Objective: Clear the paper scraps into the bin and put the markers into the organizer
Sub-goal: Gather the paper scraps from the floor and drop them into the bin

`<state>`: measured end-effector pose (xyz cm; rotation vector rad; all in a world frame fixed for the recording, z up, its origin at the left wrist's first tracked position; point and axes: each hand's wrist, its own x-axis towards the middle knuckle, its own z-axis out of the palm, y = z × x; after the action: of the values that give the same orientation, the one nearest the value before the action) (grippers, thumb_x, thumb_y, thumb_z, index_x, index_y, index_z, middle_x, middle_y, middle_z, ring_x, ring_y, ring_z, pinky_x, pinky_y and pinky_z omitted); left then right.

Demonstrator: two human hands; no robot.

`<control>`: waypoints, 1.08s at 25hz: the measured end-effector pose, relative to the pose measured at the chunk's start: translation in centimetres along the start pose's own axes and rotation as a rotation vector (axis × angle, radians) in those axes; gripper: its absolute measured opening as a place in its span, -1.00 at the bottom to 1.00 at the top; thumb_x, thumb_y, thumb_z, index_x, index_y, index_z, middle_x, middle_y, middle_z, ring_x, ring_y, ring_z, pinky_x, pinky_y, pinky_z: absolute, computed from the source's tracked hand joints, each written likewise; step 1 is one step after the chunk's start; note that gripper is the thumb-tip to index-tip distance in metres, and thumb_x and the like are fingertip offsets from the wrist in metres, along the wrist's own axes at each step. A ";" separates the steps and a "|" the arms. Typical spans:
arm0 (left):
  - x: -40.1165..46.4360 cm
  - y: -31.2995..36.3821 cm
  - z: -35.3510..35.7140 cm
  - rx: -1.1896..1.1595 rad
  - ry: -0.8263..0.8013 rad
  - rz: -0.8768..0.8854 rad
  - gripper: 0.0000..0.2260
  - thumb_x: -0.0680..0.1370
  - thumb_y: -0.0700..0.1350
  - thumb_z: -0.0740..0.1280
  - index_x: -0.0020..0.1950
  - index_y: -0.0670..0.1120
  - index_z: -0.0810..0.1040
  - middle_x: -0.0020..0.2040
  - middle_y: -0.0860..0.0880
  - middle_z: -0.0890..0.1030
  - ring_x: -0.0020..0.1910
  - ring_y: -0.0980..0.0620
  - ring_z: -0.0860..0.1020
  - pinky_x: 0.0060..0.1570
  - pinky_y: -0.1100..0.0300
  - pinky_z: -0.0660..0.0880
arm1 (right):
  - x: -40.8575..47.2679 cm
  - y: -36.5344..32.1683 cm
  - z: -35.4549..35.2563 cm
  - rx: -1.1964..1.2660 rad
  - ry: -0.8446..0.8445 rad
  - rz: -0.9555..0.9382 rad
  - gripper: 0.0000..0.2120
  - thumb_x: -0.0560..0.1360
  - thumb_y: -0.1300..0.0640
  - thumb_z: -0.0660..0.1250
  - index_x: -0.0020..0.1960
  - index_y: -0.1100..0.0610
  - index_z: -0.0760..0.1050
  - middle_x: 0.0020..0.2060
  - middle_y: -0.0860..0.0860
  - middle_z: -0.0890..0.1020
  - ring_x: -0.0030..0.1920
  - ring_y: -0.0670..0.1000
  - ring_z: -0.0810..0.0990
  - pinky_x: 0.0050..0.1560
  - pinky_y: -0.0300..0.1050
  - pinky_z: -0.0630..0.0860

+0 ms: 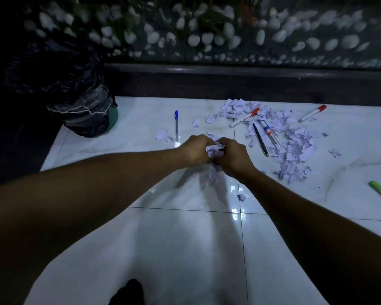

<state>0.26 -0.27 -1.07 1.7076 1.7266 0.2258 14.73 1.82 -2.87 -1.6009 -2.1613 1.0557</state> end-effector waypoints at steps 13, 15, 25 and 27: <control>-6.4 -3.6 -20.9 0.000 0.524 -0.079 -0.87 0.45 -0.27 0.37 -0.29 -0.14 0.53 -0.25 -0.12 0.60 -0.25 0.04 0.46 -0.27 0.21 0.38 | 8.7 -22.4 -3.2 -0.046 0.057 -0.491 -0.96 0.44 0.24 0.39 -0.15 0.23 0.59 -0.29 0.16 0.62 -0.20 -0.01 0.58 -0.45 -0.27 0.30; -8.3 -5.8 -23.9 0.062 0.522 -0.087 -0.94 0.43 -0.25 0.38 -0.15 -0.24 0.59 -0.18 -0.24 0.62 -0.27 0.04 0.41 -0.27 0.18 0.35 | 8.9 -25.6 -2.4 -0.106 0.031 -0.577 -0.95 0.45 0.22 0.38 -0.11 0.12 0.54 -0.26 0.12 0.60 -0.22 0.01 0.53 -0.43 -0.32 0.31; -11.2 -15.4 -30.5 -0.141 0.703 -0.119 -0.89 0.44 -0.24 0.45 -0.07 -0.23 0.62 -0.11 -0.22 0.66 -0.23 0.07 0.49 -0.20 0.17 0.41 | 13.7 -36.4 3.7 -0.130 0.002 -0.653 -0.90 0.44 0.15 0.43 -0.11 0.17 0.57 -0.22 0.10 0.66 -0.14 0.07 0.64 -0.31 -0.14 0.39; -11.3 -17.9 -30.6 -0.178 0.738 -0.147 -0.88 0.44 -0.22 0.45 -0.04 -0.15 0.65 -0.10 -0.14 0.69 -0.19 0.11 0.52 -0.11 0.17 0.51 | 14.4 -37.9 5.5 -0.158 -0.029 -0.645 -0.89 0.43 0.17 0.44 -0.10 0.19 0.57 -0.22 0.11 0.67 -0.13 0.09 0.65 -0.24 -0.10 0.52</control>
<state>-32.92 -2.62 15.53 1.4423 2.2470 1.0094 -21.20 7.62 15.89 -0.8170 -2.5585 0.7149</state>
